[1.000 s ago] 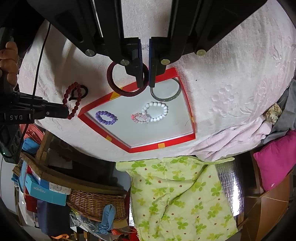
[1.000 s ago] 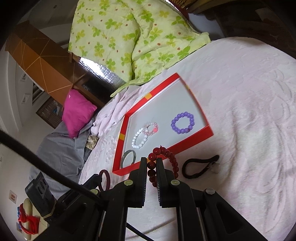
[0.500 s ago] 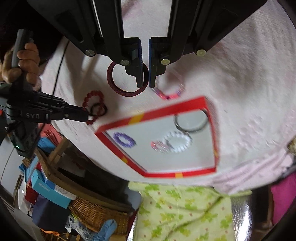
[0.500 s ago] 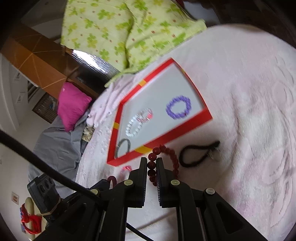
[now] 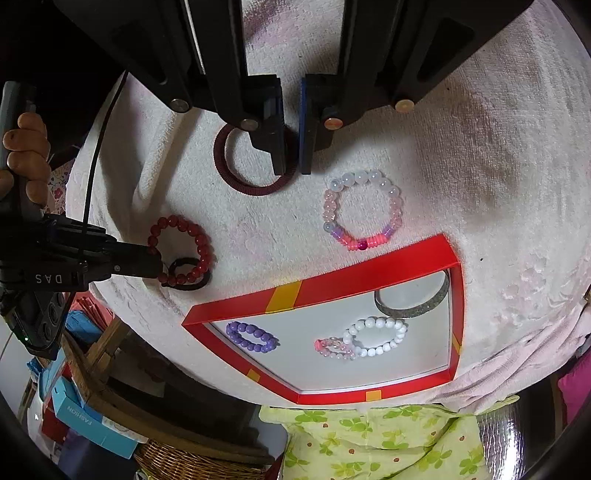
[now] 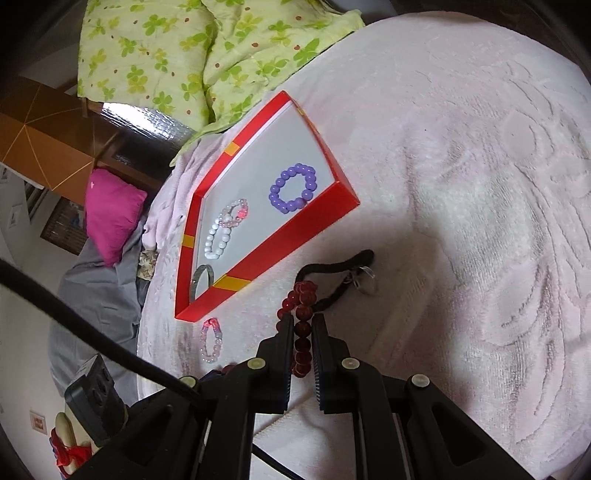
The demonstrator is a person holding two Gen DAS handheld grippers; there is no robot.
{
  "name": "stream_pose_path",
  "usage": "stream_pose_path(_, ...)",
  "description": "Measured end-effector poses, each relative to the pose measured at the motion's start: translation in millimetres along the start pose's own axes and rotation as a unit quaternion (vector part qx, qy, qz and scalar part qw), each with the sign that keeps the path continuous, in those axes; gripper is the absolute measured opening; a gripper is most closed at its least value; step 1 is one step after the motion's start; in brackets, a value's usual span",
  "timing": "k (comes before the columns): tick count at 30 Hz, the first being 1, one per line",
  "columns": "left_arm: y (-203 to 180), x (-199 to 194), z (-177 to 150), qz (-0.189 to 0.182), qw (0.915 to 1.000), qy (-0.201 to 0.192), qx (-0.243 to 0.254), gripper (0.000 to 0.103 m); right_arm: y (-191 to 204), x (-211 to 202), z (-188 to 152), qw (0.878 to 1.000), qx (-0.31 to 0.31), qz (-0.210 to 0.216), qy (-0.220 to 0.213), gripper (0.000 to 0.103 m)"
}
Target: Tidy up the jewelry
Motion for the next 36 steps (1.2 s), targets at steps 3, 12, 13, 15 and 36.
stream_pose_path(3, 0, 1, 0, -0.010, 0.9999, 0.002, -0.002, 0.018, 1, 0, 0, 1.000, 0.000, 0.000, 0.001, 0.014)
stream_pose_path(12, -10, 4, 2, -0.020, 0.9997, 0.001, 0.016, 0.043, -1, 4, -1, 1.000, 0.010, -0.016, 0.002, 0.014)
stream_pose_path(13, -10, 4, 2, -0.021, 0.9997, 0.001, 0.016, 0.043, -2, 5, -1, 1.000, 0.012, -0.018, 0.003, 0.014)
stream_pose_path(15, -9, 4, 2, -0.021, 0.9997, -0.001, 0.016, 0.042, -4, 7, -1, 1.000, 0.017, -0.022, 0.006, 0.017)
stream_pose_path(36, -2, -23, 12, -0.016, 0.9974, -0.070, 0.008, 0.007, 20, -6, -5, 0.998, -0.044, 0.016, -0.038, 0.015)
Point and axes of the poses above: each gripper's, at about its wrist camera, not at the fingertips, and x roughly the way its jaws point, y to its left, z to its top, the point moved 1 cm from there along x, roughly the way its jaws point, and after that the axes turned 5 degrees about x, right-handed, at the moved point
